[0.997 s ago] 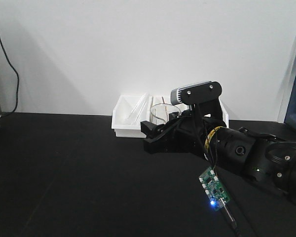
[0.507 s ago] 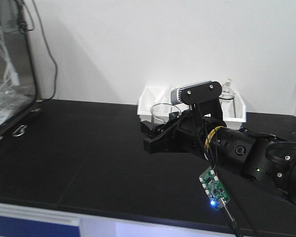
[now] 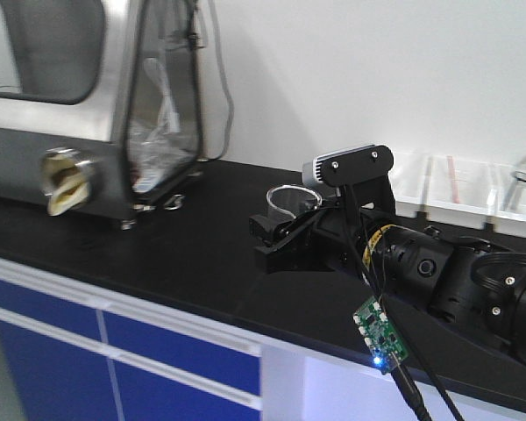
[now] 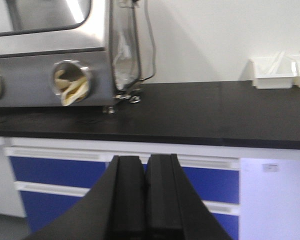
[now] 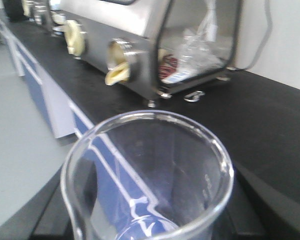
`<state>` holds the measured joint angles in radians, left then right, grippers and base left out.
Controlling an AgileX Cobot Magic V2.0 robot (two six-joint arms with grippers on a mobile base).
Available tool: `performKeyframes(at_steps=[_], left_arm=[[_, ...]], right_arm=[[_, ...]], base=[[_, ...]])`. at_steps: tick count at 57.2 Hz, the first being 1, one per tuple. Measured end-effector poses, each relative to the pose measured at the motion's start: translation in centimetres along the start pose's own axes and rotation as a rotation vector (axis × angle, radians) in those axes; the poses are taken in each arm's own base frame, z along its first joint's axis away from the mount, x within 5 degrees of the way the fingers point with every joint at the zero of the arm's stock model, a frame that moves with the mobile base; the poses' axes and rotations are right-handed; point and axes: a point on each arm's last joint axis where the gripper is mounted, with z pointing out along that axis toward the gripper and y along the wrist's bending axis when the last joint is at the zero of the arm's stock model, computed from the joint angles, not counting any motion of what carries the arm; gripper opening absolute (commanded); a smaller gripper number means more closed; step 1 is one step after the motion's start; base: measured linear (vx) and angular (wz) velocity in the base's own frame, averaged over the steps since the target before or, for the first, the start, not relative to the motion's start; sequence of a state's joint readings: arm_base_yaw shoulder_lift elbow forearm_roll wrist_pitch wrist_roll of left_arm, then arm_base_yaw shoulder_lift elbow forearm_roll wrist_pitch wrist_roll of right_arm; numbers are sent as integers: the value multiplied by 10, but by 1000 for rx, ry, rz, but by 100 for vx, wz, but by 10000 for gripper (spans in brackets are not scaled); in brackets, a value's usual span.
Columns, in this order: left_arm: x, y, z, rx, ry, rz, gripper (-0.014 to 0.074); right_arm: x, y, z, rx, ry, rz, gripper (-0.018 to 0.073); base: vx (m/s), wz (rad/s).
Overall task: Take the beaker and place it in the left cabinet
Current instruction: 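Hold the beaker in the right gripper while the base turns away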
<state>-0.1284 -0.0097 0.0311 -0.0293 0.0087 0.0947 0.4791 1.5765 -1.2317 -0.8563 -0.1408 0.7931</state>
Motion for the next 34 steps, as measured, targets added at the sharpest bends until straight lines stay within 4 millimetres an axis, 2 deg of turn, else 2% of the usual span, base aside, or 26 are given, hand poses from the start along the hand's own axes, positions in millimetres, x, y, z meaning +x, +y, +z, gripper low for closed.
performKeyframes(at_steps=[34], left_arm=[[0, 0, 0, 0, 0, 0, 1]], right_arm=[[0, 0, 0, 0, 0, 0, -3]], base=[[-6, 62]])
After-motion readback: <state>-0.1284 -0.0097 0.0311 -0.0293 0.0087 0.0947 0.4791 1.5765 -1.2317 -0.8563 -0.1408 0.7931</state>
